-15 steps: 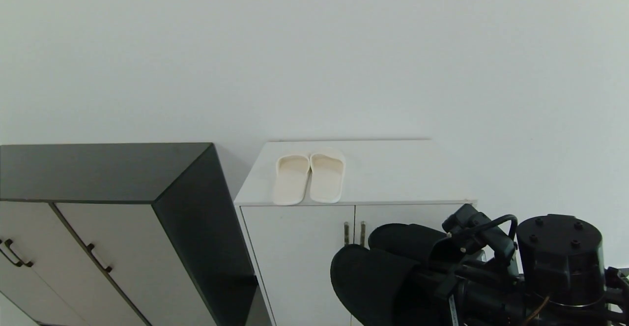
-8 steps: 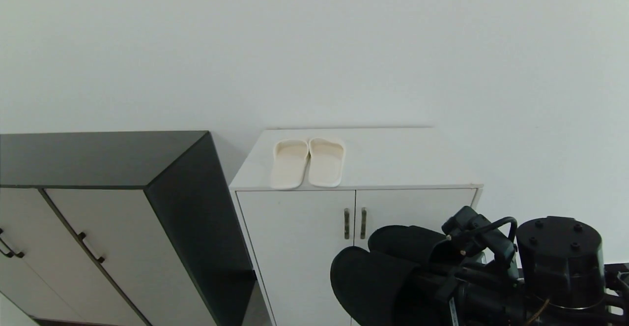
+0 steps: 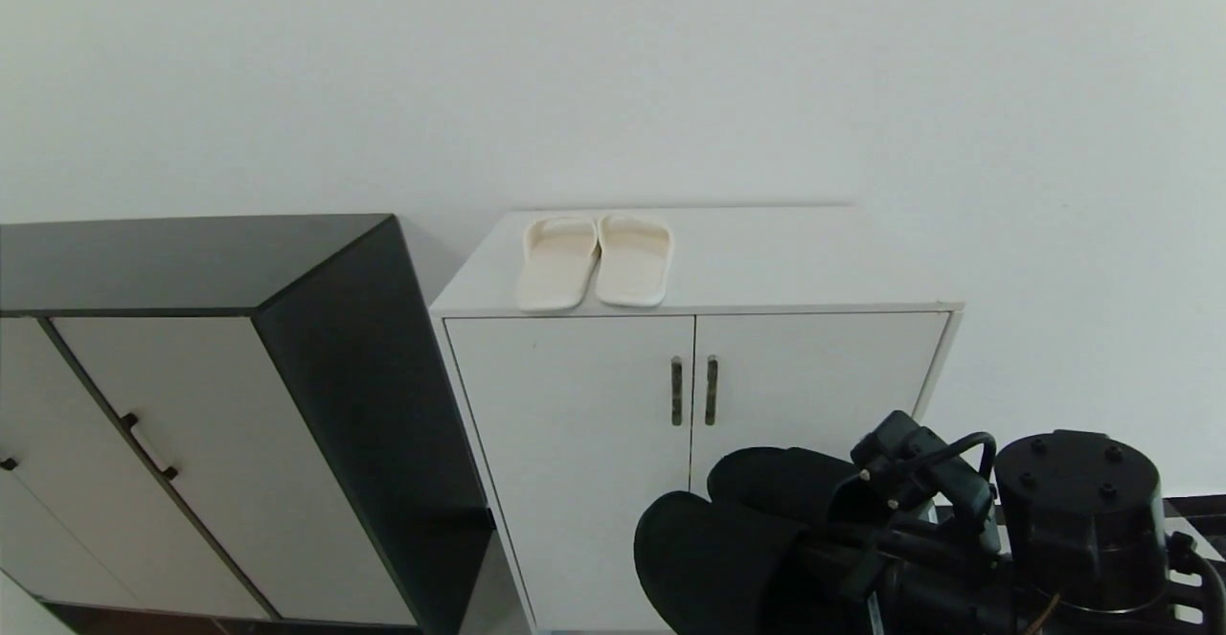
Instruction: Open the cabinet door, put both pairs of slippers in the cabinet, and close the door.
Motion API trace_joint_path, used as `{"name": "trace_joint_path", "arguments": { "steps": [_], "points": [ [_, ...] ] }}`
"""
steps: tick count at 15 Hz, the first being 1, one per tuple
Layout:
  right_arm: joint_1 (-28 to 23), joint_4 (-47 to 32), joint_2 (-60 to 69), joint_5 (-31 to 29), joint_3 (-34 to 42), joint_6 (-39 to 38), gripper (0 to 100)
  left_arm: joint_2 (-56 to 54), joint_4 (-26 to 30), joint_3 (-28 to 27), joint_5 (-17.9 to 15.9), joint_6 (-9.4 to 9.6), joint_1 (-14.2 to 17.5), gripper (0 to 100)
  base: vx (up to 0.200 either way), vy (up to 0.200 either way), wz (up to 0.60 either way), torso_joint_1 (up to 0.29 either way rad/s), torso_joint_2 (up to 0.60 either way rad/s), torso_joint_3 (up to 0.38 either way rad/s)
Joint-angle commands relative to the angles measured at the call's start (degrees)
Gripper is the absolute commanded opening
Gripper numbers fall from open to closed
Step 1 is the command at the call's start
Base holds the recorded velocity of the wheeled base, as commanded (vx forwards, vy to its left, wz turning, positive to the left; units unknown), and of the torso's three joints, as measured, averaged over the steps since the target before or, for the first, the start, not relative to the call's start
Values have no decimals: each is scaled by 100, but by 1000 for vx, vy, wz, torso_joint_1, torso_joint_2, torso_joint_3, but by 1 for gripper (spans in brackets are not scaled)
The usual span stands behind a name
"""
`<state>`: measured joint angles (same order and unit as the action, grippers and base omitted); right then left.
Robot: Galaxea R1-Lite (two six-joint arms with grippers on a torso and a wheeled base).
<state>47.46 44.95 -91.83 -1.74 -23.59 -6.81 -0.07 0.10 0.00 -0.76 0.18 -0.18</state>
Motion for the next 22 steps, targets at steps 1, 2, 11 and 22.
{"name": "trace_joint_path", "arguments": {
  "steps": [1, 2, 11, 22],
  "points": [
    [0, 67, -63, -10, 39, 5, 0, 7, -1, 0, -4, -1, 1, 100, 0, 0, 0, -198, 525, 320],
    [0, 120, -72, -1, 65, 5, 0, 7, -1, 0, -4, -9, 1, 100, 0, 0, 0, -188, 515, 334],
    [27, 383, -256, -10, 188, 5, 0, 7, -1, 0, -12, 34, 1, 100, 0, 0, 0, -159, 485, 321],
    [246, 638, -256, -63, 258, 22, 0, 587, -27, -35, 5, 52, 1, 100, 0, 0, 0, -60, 351, 286]
  ]
}}
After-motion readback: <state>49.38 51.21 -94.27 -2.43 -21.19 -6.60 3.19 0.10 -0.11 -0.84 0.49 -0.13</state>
